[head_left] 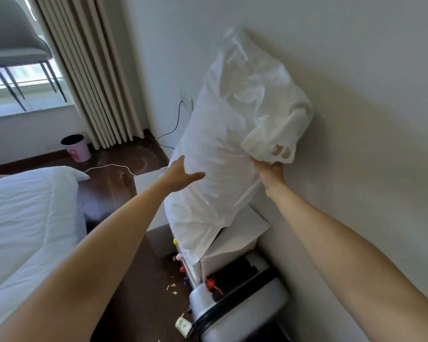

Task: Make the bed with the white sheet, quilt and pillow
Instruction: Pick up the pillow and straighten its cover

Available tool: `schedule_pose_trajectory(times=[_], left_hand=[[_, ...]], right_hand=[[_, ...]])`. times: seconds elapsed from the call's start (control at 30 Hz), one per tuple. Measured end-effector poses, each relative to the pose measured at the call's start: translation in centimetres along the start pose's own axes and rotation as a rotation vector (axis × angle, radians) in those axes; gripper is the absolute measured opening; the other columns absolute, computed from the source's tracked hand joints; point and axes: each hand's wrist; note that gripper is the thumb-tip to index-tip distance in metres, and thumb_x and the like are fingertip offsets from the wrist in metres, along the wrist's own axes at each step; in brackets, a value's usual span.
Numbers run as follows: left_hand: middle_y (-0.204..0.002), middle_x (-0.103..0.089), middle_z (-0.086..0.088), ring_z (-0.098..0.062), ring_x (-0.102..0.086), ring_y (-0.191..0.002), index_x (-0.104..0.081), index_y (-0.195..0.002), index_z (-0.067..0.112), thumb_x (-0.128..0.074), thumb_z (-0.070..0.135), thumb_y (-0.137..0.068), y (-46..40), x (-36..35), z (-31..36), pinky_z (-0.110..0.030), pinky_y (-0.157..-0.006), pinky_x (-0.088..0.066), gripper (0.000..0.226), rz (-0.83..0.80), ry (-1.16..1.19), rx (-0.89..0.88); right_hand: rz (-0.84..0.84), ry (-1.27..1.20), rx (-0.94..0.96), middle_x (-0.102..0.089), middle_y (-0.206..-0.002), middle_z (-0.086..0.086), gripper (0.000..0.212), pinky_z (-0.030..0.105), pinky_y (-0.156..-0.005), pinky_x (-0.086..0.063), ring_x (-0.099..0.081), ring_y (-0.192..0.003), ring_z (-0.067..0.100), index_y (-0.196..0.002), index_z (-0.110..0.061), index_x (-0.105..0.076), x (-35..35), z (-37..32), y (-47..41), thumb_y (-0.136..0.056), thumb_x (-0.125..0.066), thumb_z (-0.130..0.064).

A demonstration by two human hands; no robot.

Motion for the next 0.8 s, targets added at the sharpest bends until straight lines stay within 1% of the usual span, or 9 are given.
schedule_pose_trajectory(times=[0.07,0.13,0.2,0.27,0.33,0.4,0.5,0.6,0.8], left_hand=[[-0.159,-0.012,-0.005,-0.024,-0.015,-0.146,-0.003,-0.152,0.012,-0.065,0.06,-0.076,-2.8,0.0,-0.5,-0.039,-0.118,-0.018,0.109,-0.107,-0.031,-0.009],[-0.16,-0.007,-0.005,-0.028,-0.013,-0.146,0.006,-0.151,0.012,-0.069,0.063,-0.071,-4.8,-0.7,-0.7,-0.04,-0.118,-0.017,0.121,-0.15,-0.081,-0.042],[-0.16,0.005,-0.006,-0.032,-0.004,-0.146,0.016,-0.149,0.012,-0.073,0.063,-0.066,-6.2,-1.4,-0.5,-0.044,-0.118,-0.013,0.132,-0.107,-0.063,-0.065],[-0.159,0.007,-0.006,-0.033,0.001,-0.146,0.017,-0.149,0.014,-0.076,0.059,-0.065,-7.7,-0.3,-0.6,-0.045,-0.118,-0.009,0.133,0.01,0.068,-0.067],[-0.159,-0.001,-0.006,-0.031,-0.003,-0.145,0.013,-0.15,0.018,-0.078,0.055,-0.065,-10.1,3.1,-2.1,-0.045,-0.119,-0.01,0.13,0.128,0.204,-0.078],[-0.156,-0.016,-0.005,-0.03,-0.018,-0.143,0.005,-0.151,0.026,-0.08,0.058,-0.059,-12.5,7.4,-4.1,-0.048,-0.116,-0.02,0.129,0.163,0.31,-0.127],[-0.15,-0.028,0.002,-0.022,-0.034,-0.136,-0.003,-0.148,0.038,-0.077,0.075,-0.039,-15.1,13.1,-7.8,-0.048,-0.11,-0.035,0.137,0.163,0.484,-0.184],[-0.15,-0.028,0.005,-0.018,-0.035,-0.135,-0.002,-0.146,0.044,-0.076,0.077,-0.037,-17.0,18.5,-12.4,-0.046,-0.11,-0.037,0.135,0.231,0.589,-0.16],[-0.149,-0.02,-0.002,-0.028,-0.031,-0.135,0.004,-0.145,0.041,-0.072,0.074,-0.038,-20.2,25.9,-19.3,-0.05,-0.11,-0.033,0.136,0.443,0.648,0.047]], right_hand=[[0.09,0.042,0.008,-0.059,-0.107,-0.001,0.028,0.025,-0.081,-0.042,-0.056,-0.103,0.016,-0.121,-0.011,-0.058,-0.9,0.4,-1.4,-0.092,-0.057,-0.01],[0.168,0.058,0.067,-0.057,-0.106,-0.001,0.023,0.025,-0.084,-0.041,-0.054,-0.102,0.016,-0.116,-0.015,-0.058,-2.4,0.1,-2.3,-0.096,-0.049,-0.01],[0.211,-0.039,0.147,-0.063,-0.101,-0.006,0.015,0.021,-0.083,-0.044,-0.057,-0.096,0.01,-0.108,-0.018,-0.061,-4.7,-1.9,-2.7,-0.096,-0.052,-0.017],[0.202,-0.157,0.2,-0.064,-0.09,-0.011,0.006,0.019,-0.079,-0.047,-0.06,-0.092,0.01,-0.094,-0.024,-0.061,-8.3,-4.5,-3.6,-0.094,-0.056,-0.022],[0.161,-0.231,0.226,-0.068,-0.094,-0.001,0.011,0.032,-0.087,-0.052,-0.064,-0.1,0.021,-0.089,-0.021,-0.064,-13.6,-7.1,-5.0,-0.084,-0.06,-0.031],[0.1,-0.252,0.25,-0.07,-0.098,0.005,0.02,0.042,-0.092,-0.053,-0.065,-0.104,0.028,-0.085,-0.018,-0.067,-18.7,-9.0,-6.1,-0.075,-0.06,-0.034],[-0.041,-0.235,0.285,-0.07,-0.095,0.003,0.013,0.043,-0.093,-0.053,-0.065,-0.101,0.026,-0.084,-0.018,-0.066,-26.5,-11.3,-6.4,-0.081,-0.062,-0.03],[-0.184,-0.169,0.329,-0.068,-0.099,0.001,0.007,0.039,-0.094,-0.052,-0.064,-0.101,0.021,-0.089,-0.023,-0.064,-35.2,-13.3,-6.8,-0.092,-0.058,-0.026],[-0.366,0.002,0.349,-0.068,-0.098,0.002,0.024,0.046,-0.09,-0.053,-0.064,-0.095,0.024,-0.095,-0.018,-0.065,-50.2,-14.4,-8.6,-0.088,-0.057,-0.038]])
Point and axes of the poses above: each hand's wrist, its own y-axis away from the middle knuckle, its own x-axis out of the back of the hand, z = x × y
